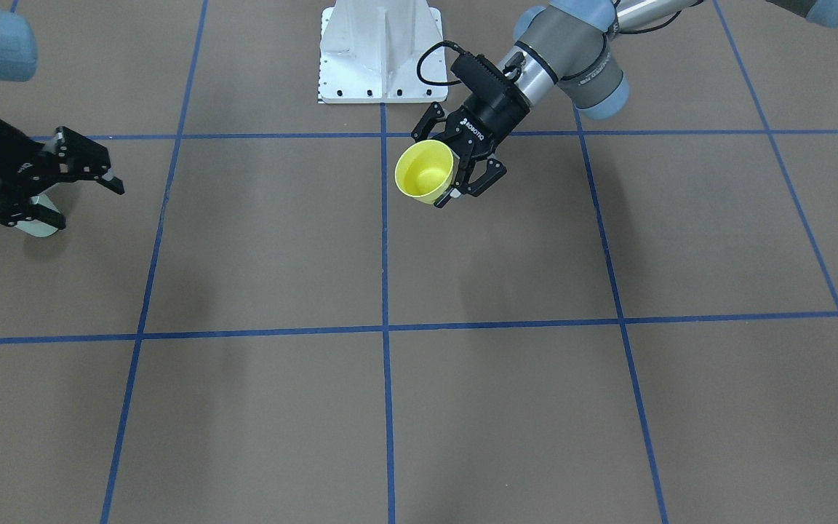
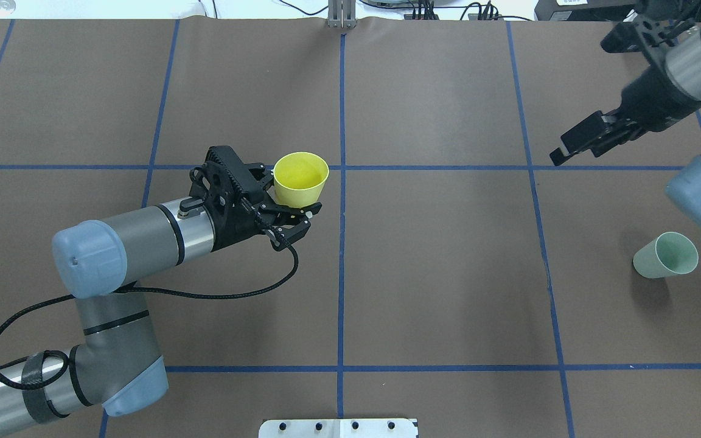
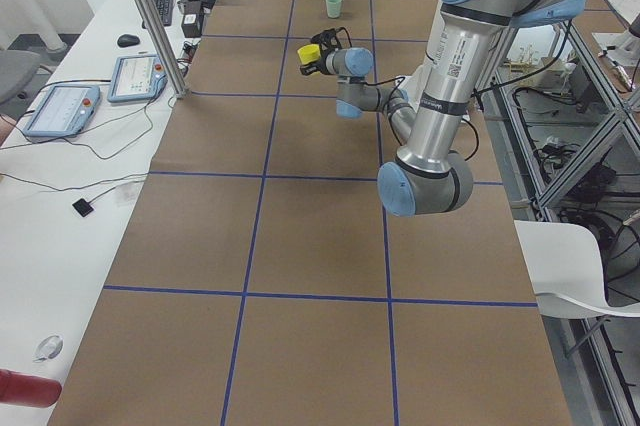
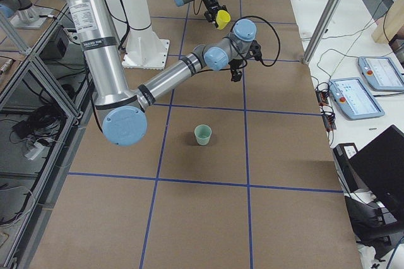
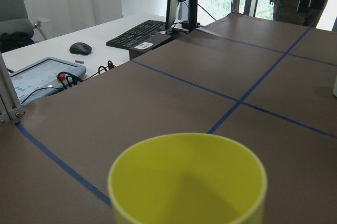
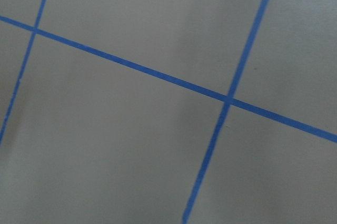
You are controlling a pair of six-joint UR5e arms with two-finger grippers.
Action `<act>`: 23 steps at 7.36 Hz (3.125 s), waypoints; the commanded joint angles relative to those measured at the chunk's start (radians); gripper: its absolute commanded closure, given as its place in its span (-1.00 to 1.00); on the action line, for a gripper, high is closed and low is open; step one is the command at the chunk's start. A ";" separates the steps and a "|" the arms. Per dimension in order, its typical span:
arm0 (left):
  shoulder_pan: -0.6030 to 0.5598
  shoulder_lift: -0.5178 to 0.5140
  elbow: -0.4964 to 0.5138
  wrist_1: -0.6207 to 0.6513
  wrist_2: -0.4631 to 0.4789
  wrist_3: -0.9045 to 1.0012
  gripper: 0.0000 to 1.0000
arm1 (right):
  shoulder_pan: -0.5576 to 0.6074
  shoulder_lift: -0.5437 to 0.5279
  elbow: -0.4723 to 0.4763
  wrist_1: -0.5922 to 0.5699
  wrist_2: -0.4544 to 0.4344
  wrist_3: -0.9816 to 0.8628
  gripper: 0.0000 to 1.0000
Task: Transfer and stack yellow cup on green cup
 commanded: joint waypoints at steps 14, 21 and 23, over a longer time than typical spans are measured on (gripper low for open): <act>0.131 -0.062 -0.018 0.007 0.013 0.184 1.00 | -0.334 0.294 -0.026 0.007 -0.028 0.494 -0.93; 0.135 -0.067 -0.020 0.007 0.015 0.184 1.00 | -0.388 0.303 -0.043 0.078 -0.097 0.544 -0.29; 0.135 -0.065 -0.020 0.006 0.015 0.184 1.00 | -0.389 0.299 -0.047 0.101 -0.100 0.558 0.52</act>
